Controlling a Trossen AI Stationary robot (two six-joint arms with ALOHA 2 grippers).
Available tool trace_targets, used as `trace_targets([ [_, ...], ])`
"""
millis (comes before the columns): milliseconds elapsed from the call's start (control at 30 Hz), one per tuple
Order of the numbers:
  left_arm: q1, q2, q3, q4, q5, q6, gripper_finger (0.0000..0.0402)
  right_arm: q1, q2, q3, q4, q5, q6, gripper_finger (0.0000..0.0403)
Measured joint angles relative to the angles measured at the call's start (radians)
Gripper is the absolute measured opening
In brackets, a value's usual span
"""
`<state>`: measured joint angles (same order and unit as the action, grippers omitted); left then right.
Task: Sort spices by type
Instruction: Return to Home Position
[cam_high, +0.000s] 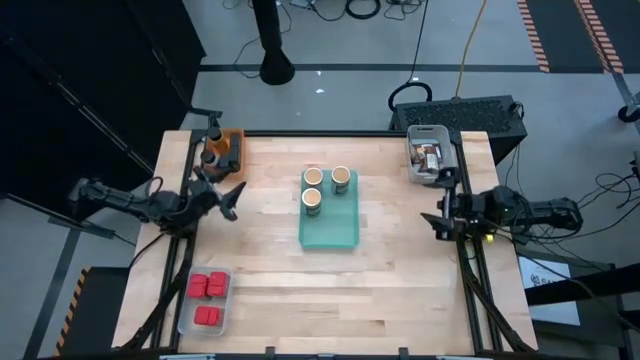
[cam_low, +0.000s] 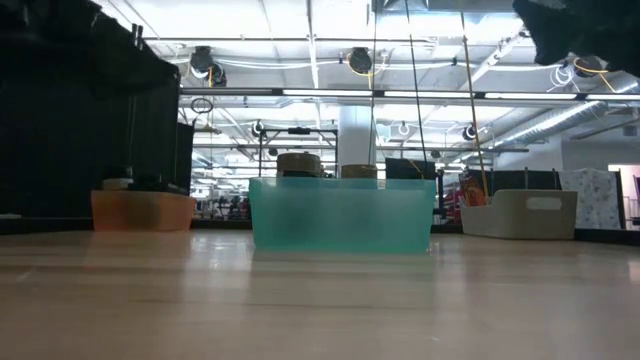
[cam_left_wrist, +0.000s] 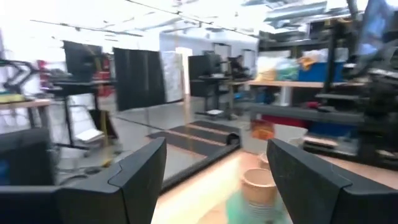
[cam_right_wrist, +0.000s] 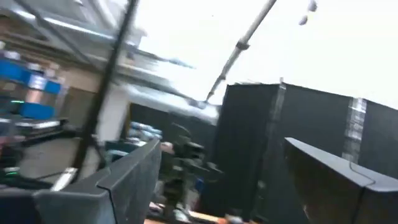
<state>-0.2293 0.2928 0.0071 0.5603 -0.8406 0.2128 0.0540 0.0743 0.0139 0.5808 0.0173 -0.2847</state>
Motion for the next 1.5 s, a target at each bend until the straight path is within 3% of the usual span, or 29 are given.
trace_targets([
  [167,0.086,-0.004,-0.001,0.018,0.145,0.010,0.0279,0.000,-0.072,0.000,-0.132,-0.051,0.008,0.0318],
  [467,0.152,-0.016,-0.001,-0.061,0.063,-0.022,0.0279,0.000,-0.066,0.000,-0.141,-0.066,-0.039,0.0318],
  [1500,0.151,-0.014,-0.002,-0.084,0.059,-0.022,0.0279,0.000,-0.066,0.000,-0.168,-0.063,-0.042,0.0318],
])
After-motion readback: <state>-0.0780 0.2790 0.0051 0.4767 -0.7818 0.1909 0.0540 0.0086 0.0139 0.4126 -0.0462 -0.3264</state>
